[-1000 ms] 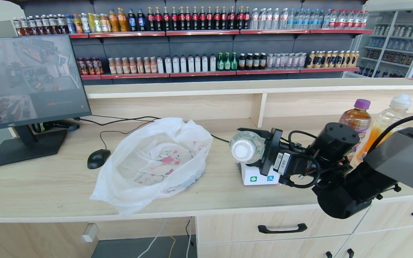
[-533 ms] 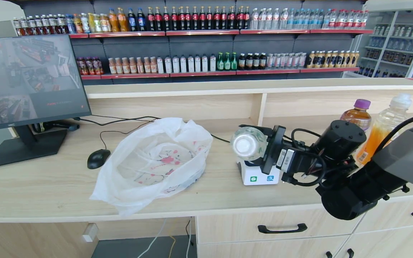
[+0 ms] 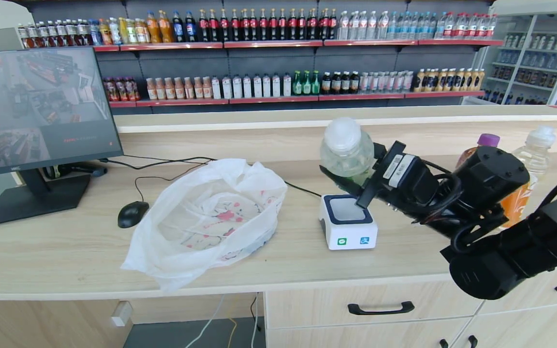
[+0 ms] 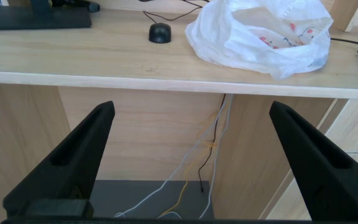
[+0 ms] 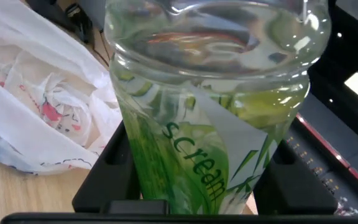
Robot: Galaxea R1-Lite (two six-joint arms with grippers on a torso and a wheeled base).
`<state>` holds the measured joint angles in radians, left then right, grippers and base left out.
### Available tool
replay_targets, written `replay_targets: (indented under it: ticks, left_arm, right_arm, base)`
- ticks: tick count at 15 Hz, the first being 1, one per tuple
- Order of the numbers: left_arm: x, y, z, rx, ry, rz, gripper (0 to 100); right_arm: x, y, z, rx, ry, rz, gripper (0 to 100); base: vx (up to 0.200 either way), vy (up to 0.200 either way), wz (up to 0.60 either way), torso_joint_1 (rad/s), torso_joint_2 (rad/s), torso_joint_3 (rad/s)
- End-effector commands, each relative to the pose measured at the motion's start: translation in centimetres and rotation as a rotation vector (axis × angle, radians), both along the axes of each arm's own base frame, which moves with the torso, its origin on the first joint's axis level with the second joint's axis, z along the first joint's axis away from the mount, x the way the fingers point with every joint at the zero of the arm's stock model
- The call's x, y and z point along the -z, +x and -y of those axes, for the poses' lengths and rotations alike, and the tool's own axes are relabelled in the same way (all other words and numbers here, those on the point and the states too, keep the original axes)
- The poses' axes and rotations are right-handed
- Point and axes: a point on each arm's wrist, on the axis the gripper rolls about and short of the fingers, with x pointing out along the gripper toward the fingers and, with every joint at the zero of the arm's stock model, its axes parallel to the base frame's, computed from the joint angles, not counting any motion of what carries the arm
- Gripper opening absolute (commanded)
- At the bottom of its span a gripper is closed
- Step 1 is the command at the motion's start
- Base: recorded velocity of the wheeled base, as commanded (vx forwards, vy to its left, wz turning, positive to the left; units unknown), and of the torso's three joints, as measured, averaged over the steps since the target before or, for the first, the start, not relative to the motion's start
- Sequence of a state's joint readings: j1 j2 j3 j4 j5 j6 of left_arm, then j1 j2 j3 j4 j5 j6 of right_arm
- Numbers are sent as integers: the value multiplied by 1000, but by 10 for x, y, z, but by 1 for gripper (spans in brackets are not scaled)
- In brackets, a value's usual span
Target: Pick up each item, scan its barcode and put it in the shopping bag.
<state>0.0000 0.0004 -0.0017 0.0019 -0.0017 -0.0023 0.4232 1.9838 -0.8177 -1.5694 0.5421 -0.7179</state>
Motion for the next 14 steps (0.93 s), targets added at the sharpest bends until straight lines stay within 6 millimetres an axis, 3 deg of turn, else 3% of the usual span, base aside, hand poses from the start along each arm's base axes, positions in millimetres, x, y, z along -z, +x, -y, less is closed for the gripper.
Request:
replay_targets:
  ticks: [1, 4, 7, 11, 14]
  left_arm:
    - [0, 0, 0, 0, -1, 1, 100]
    - [0, 0, 0, 0, 1, 1, 100]
    - [0, 0, 0, 0, -1, 1, 100]
    - [0, 0, 0, 0, -1, 1, 100]
    - [0, 0, 0, 0, 1, 1, 100]
  right_arm:
    - [-24, -22, 1, 44, 103, -17, 0]
    - [-37, -49, -6, 145, 324, -168, 0]
    - [-37, -61, 2, 210, 462, -279, 0]
    - [7, -71, 16, 207, 556, -600, 0]
    - [14, -55, 15, 239, 573, -613, 0]
  base:
    - [0, 0, 0, 0, 0, 0]
    - [0, 0, 0, 0, 0, 0]
    - [0, 0, 0, 0, 0, 0]
    - [0, 0, 0, 0, 0, 0]
    - [0, 0, 0, 0, 0, 0]
